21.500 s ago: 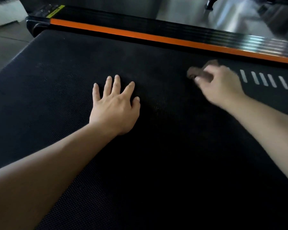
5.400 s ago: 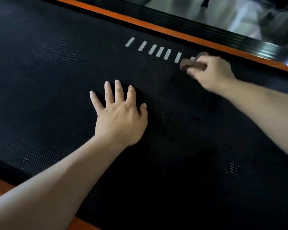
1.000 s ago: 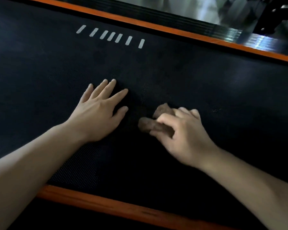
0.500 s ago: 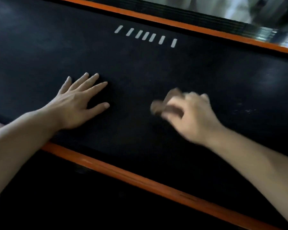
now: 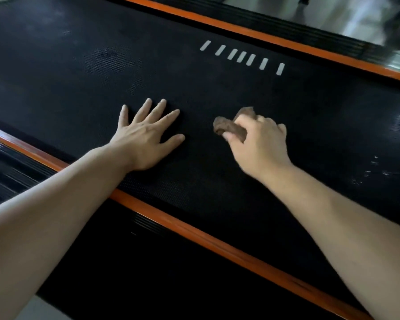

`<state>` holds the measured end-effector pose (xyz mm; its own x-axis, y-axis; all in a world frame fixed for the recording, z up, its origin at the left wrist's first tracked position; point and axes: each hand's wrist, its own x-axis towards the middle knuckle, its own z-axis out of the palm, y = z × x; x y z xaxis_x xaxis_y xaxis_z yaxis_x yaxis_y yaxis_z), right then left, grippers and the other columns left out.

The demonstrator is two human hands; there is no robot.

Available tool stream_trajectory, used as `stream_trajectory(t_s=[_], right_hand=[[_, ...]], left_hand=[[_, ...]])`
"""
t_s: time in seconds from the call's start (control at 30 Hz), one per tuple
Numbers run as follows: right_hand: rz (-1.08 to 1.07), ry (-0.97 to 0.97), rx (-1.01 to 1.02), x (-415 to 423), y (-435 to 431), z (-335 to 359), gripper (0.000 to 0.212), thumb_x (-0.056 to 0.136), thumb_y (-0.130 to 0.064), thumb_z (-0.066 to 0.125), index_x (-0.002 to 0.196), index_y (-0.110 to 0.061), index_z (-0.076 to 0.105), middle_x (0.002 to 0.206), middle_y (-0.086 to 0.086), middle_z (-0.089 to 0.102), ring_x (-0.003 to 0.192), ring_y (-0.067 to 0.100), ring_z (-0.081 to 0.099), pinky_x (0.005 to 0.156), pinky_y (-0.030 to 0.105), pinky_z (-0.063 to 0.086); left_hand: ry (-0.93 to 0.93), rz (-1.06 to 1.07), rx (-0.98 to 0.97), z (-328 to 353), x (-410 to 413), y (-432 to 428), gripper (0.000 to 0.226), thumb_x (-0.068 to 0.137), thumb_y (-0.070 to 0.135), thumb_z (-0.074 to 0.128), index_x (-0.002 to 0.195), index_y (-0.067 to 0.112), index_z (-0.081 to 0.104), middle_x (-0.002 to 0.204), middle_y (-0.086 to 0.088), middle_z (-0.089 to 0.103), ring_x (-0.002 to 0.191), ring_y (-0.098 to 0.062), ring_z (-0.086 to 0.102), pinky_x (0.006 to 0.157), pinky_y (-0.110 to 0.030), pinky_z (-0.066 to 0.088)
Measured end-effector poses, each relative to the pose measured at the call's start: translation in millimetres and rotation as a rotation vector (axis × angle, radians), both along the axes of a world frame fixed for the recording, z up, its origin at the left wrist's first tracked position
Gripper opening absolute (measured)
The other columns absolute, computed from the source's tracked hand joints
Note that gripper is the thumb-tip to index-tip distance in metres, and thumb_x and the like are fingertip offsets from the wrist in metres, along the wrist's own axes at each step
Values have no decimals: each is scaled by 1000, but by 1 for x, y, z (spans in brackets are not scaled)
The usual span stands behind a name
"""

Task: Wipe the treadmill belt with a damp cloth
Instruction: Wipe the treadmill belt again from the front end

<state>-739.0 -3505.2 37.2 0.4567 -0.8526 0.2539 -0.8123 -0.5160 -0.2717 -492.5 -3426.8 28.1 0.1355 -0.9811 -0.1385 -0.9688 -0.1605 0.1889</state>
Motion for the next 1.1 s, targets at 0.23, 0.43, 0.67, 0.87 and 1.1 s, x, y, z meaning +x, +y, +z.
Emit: stream_trajectory(t_s=[0.23, 0.43, 0.67, 0.87, 1.1], right_hand=[[282, -7, 45, 5, 44, 2, 40, 86, -63, 46, 97, -32, 66, 88, -4, 64, 89, 22, 57, 85, 43, 39], [-44, -15, 24, 47, -31, -2, 25, 93, -52, 59, 102, -28, 61, 103, 2, 65, 102, 28, 59, 90, 43, 36], [229, 38, 42, -46, 29, 7, 33, 86, -59, 52, 96, -32, 67, 89, -1, 66, 87, 25, 59, 83, 44, 40], [-261, 13, 26, -107, -37, 3, 35, 87, -59, 54, 100, -29, 65, 96, 4, 66, 98, 33, 60, 92, 46, 40], [27, 35, 59, -160, -19, 9, 35, 87, -61, 49, 94, -32, 67, 93, -2, 62, 95, 23, 53, 89, 44, 37]], left_hand=[[6, -1, 4, -1, 0, -3, 69, 98, 68, 19, 162, 45, 6, 173, 9, -10, 157, -17, -18, 123, -59, -15], [23, 4, 2, 3, 1, -1, 66, 100, 63, 17, 162, 43, 10, 173, 9, -6, 158, -16, -16, 123, -59, -14], [80, 39, -60, 9, -15, -1, 61, 105, 53, 32, 162, 36, 20, 173, -2, 6, 159, -23, -7, 125, -58, -10], [139, -186, -80, 20, -90, -32, 60, 105, 43, 40, 162, 33, 24, 173, -5, 11, 160, -21, -2, 128, -50, -5], [270, -220, -81, 26, -167, -100, 53, 107, 38, 40, 159, 33, 30, 172, -6, 13, 160, -22, -2, 128, -50, -5]])
